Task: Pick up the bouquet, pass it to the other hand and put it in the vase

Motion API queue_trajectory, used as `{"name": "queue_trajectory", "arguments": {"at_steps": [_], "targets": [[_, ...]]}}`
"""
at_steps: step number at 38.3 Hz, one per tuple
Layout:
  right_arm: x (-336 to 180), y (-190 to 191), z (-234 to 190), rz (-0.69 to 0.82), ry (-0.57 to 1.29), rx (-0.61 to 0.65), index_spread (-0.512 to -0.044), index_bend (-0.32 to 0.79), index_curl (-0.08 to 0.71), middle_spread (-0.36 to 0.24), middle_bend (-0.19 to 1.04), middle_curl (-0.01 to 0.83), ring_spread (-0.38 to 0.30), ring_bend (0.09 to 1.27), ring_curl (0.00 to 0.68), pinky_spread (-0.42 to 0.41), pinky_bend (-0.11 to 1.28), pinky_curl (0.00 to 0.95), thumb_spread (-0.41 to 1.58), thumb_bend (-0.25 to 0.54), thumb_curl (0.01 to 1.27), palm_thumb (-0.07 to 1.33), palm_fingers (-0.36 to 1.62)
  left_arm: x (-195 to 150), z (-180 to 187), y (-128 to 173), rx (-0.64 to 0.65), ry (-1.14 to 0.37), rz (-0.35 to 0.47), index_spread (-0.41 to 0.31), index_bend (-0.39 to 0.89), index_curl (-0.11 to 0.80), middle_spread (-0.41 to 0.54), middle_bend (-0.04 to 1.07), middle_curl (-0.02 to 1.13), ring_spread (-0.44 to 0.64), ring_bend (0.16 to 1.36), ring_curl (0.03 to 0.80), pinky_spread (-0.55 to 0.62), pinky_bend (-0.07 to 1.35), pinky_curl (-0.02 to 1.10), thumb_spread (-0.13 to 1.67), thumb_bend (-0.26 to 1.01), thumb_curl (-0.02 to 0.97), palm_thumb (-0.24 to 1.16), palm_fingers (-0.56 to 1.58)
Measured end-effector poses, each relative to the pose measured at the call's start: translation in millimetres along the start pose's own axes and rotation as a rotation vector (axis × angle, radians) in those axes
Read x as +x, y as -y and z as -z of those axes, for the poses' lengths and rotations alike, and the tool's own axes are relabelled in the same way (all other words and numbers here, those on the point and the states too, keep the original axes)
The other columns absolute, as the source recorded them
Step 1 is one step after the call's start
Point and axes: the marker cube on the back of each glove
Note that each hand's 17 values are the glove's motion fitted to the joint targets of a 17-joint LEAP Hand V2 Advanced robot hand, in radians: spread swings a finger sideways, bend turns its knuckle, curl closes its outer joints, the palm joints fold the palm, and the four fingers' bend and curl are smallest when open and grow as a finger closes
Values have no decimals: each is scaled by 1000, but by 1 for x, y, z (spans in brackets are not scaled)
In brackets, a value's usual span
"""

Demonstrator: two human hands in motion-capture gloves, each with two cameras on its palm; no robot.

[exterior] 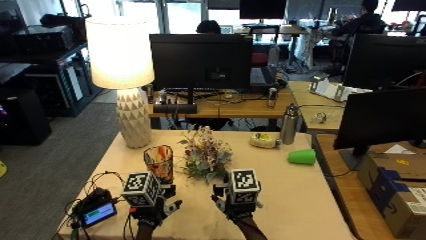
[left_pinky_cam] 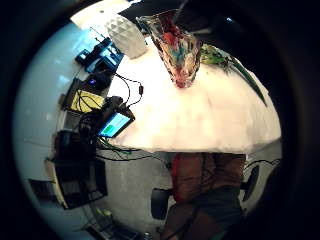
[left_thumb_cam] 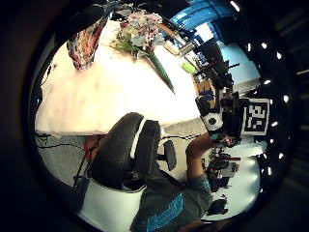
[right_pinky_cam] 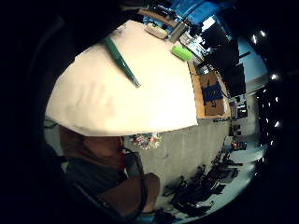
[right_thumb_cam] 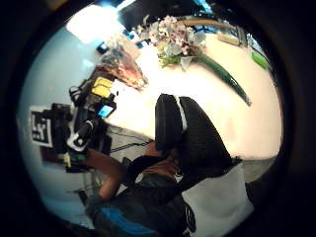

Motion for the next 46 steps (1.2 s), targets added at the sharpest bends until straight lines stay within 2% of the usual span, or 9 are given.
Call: {"name": "queue_trajectory", "arguments": {"at_steps": [1, 5, 9, 13, 20, 30, 36, 46], "targets": [[0, 1, -1, 1, -2, 2, -177, 181, 49, 28, 257, 67, 91, 232, 34, 169, 391, 83, 447, 206, 69, 318, 406, 0, 0, 0, -1, 0, 0, -67, 205, 63, -4, 216, 55, 119, 397, 70, 204, 305, 55, 407, 68, 43, 134, 494], [-3, 3, -1, 12, -13, 19, -254, 166, 111, 41, 264, 115, 137, 235, 83, 243, 420, 153, 718, 219, 107, 358, 370, -1, -3, -1, -20, -4, 3, -95, 186, 119, -6, 201, 126, 178, 431, 140, 301, 311, 119, 629, 55, 75, 149, 465], [-8, 1, 3, 24, -12, 27, -297, 158, 147, 48, 262, 152, 168, 238, 109, 287, 430, 190, 897, 214, 138, 375, 350, 0, -7, 2, -30, -16, -7, -111, 182, 161, -7, 186, 163, 216, 434, 168, 360, 312, 153, 773, 38, 104, 159, 444], [-8, 2, 2, 31, -12, 32, -320, 152, 170, 52, 255, 180, 186, 238, 127, 313, 437, 214, 1014, 199, 162, 386, 331, 2, -7, 3, -35, -18, -18, -120, 183, 197, -4, 180, 188, 243, 432, 182, 398, 303, 174, 866, 19, 129, 167, 423], [-10, 5, -1, 43, 0, 36, -341, 145, 199, 56, 249, 219, 205, 240, 150, 337, 442, 244, 1131, 165, 197, 396, 310, 5, -4, 5, -24, -9, -24, -128, 178, 243, -2, 172, 215, 269, 435, 198, 430, 296, 204, 955, -13, 166, 175, 405], [4, 4, 0, 44, -13, 17, -345, 122, 213, 66, 238, 260, 217, 257, 181, 355, 463, 281, 1198, 110, 235, 406, 269, 3, -3, 7, -36, -29, -31, -132, 173, 286, 6, 170, 241, 288, 438, 219, 447, 289, 239, 1005, -23, 206, 166, 389], [38, 12, -5, 7, -38, 32, -342, 93, 203, 76, 221, 275, 225, 277, 202, 361, 512, 309, 1195, 58, 245, 386, 204, -2, -4, 7, -40, -37, -32, -134, 164, 301, 9, 167, 252, 299, 444, 230, 451, 293, 258, 1017, -24, 223, 161, 373], [110, 42, -35, -89, -1, 27, -341, 67, 166, 106, 179, 278, 248, 305, 226, 363, 635, 357, 1153, -14, 253, 370, -28, -12, -14, 9, -51, -86, -18, -126, 142, 304, 29, 167, 265, 320, 458, 245, 457, 340, 292, 1026, -26, 242, 149, 330]]}}
